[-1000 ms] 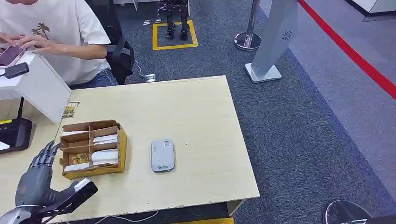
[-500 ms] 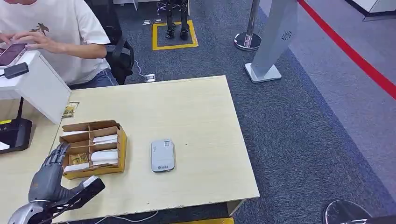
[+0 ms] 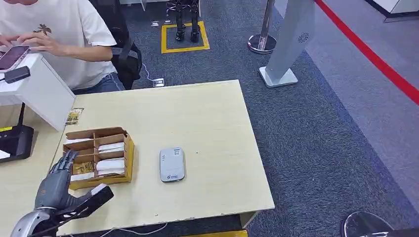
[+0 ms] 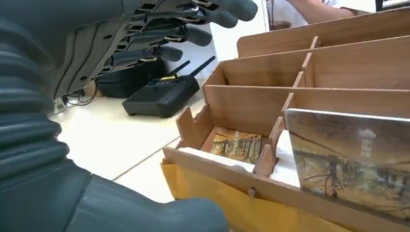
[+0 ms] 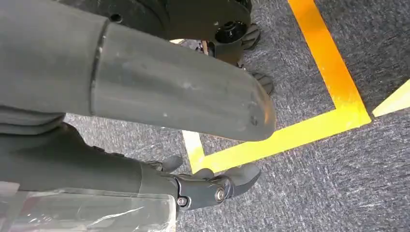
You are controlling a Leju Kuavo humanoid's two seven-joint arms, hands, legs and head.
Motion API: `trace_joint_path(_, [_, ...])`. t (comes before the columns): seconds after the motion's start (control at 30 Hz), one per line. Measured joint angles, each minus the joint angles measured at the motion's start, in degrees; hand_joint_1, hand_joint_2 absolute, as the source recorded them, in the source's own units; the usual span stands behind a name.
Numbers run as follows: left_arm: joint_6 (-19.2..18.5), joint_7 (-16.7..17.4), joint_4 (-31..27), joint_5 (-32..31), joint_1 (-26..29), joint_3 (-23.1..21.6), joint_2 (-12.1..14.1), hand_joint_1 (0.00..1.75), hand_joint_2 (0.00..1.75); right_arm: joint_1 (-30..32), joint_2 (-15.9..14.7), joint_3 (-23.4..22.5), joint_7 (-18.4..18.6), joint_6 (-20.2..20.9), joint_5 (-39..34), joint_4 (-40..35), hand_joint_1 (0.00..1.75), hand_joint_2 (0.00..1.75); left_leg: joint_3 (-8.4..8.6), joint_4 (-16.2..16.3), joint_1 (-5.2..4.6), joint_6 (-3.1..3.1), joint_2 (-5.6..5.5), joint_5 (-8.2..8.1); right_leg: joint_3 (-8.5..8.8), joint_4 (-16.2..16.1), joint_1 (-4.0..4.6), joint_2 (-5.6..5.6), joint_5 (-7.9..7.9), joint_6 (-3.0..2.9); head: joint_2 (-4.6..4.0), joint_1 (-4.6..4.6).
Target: Pass the card to the sensor for recognition and then transmit it.
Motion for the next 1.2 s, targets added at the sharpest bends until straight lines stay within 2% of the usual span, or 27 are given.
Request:
trace_joint_path(0.23, [-0.68, -0.26, 0.07, -0.15, -1.36, -0.42, 1.7, 0.0, 1.75, -0.1, 0.0, 0.87, 0.0, 0.26, 0.0, 0.0, 0.0, 0.0, 0.0, 0.0, 0.01, -0.01, 0.0, 0.01, 0.0, 0.0, 0.0, 0.0, 0.0, 0.0, 0.0, 0.02])
trace_joint_path(0.4, [-2.98, 0.2, -0.9, -0.13, -2.85, -0.44, 5.42, 0.0, 1.75, -0.11, 0.0, 1.13, -0.02, 0.44, -0.02, 0.0, 0.0, 0.0, 0.0, 0.0, 0.02, -0.01, -0.01, 0.02, 0.0, 0.02, 0.01, 0.0, 0.01, -0.01, 0.0, 0.02])
trace_joint_path(0.63, [-8.07, -0.11, -1.51, 1.4, -6.26, -0.79, 10.47, 0.0, 1.75, -0.34, 0.0, 1.66, 0.09, 0.44, -0.02, 0.0, 0.0, 0.0, 0.01, 0.0, 0.03, -0.02, 0.0, 0.02, 0.0, 0.02, 0.02, 0.0, 0.02, -0.04, 0.0, 0.02])
trace_joint_path(0.93, [-11.78, -0.13, -1.27, 6.32, -10.49, -3.17, 12.9, 0.0, 1.75, -0.77, 0.0, 2.38, 0.2, 0.35, -0.02, 0.0, 0.0, 0.0, -0.01, 0.01, 0.02, -0.01, -0.01, 0.02, -0.02, 0.01, 0.01, -0.03, 0.04, -0.05, 0.0, 0.02])
trace_joint_path(1.03, [-12.17, 0.31, -1.01, 8.05, -12.01, -3.89, 14.03, 0.0, 1.75, -0.83, 0.0, 2.38, 0.2, 0.31, -0.02, 0.0, 0.0, 0.0, 0.0, 0.01, 0.02, -0.02, 0.02, 0.02, -0.02, 0.02, 0.01, -0.01, 0.05, -0.06, 0.0, 0.02])
trace_joint_path(1.2, [-10.97, 1.14, -1.14, 9.49, -11.4, -4.37, 15.63, 0.0, 1.75, -0.76, 0.0, 2.38, 0.17, 0.24, -0.02, 0.0, 0.0, 0.0, 0.0, 0.0, 0.03, -0.02, 0.03, 0.02, -0.02, 0.04, 0.01, 0.02, 0.04, -0.07, 0.0, 0.0])
